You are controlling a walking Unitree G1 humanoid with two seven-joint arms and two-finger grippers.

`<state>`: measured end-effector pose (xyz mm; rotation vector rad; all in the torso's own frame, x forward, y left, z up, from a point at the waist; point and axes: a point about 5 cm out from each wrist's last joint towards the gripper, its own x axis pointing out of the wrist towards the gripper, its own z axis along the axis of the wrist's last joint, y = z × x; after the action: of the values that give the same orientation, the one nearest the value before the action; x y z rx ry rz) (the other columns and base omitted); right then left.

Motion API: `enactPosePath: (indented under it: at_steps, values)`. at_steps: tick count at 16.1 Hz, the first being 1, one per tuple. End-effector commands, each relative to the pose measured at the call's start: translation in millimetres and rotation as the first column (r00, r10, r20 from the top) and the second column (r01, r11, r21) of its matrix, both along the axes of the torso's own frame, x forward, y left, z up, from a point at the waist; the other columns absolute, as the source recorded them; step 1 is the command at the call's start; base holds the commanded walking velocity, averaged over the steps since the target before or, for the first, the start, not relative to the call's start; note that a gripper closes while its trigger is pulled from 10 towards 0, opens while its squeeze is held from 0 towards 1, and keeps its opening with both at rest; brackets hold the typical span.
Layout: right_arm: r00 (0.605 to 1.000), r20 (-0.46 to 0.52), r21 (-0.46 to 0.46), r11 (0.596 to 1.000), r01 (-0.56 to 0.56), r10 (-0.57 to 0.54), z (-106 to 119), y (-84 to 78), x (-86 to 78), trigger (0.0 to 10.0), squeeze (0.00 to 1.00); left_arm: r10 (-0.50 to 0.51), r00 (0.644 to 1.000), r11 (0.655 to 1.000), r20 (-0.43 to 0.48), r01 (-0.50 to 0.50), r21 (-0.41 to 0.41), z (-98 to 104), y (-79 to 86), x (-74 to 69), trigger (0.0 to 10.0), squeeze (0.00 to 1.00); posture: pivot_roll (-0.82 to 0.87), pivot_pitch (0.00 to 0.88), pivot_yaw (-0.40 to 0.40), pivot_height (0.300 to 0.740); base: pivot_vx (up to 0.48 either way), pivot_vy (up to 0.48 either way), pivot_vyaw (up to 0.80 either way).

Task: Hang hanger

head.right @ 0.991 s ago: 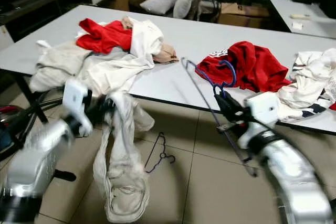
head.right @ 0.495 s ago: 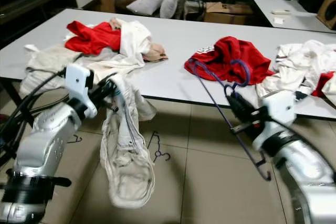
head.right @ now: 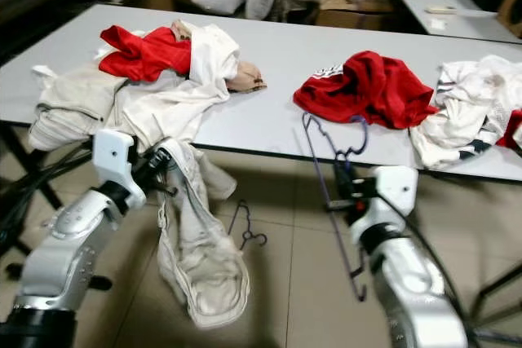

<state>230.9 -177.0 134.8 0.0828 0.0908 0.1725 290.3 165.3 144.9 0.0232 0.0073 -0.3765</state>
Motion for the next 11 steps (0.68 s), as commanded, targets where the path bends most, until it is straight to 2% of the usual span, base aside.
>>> enactPosePath:
  at_steps: [1, 4, 7, 9, 11]
  values:
    - [1.0, 0.013, -0.005, 1.0, 0.011, -0.011, 3, 1.6, -1.1, 10.0, 0.0, 0.033, 0.998, 0.999, 0.053, -0.033, 0.009, 13, 4.6, -0.4, 10.0, 0.0, -0.09, 0.0, -0.003, 0.74, 0.0, 0.0, -0.4]
    - [1.0, 0.023, 0.002, 1.0, 0.016, -0.016, 5, 1.0, -2.7, 10.0, 0.0, 0.021, 0.999, 1.0, 0.05, -0.02, -0.018, 14, -1.0, -4.3, 10.0, 0.0, -0.09, 0.0, 0.004, 0.74, 0.0, 0.0, 0.0]
    - [1.0, 0.027, -0.038, 0.999, -0.003, 0.004, 8, -3.5, -2.8, 10.0, 0.0, -0.006, 0.998, 1.0, 0.061, 0.006, 0.006, 10, -8.9, -6.1, 10.0, 0.0, -0.1, 0.0, 0.005, 0.74, 0.0, 0.0, 0.0]
    - [0.999, 0.039, -0.042, 0.999, -0.022, 0.024, 11, -6.8, -2.7, 10.0, 0.0, 0.006, 0.998, 1.0, 0.066, -0.004, -0.018, 12, -10.5, -5.0, 10.0, 0.0, -0.1, 0.0, 0.005, 0.74, 0.129, 0.0, -0.73]
    - [0.984, 0.079, -0.093, 0.984, -0.155, 0.163, 23, -8.0, -7.4, 10.0, 0.0, -0.005, 0.997, 0.999, 0.079, 0.008, -0.041, 19, -14.6, -2.6, 10.0, 0.0, -0.1, 0.0, 0.0, 0.74, 0.313, 0.0, -0.21]
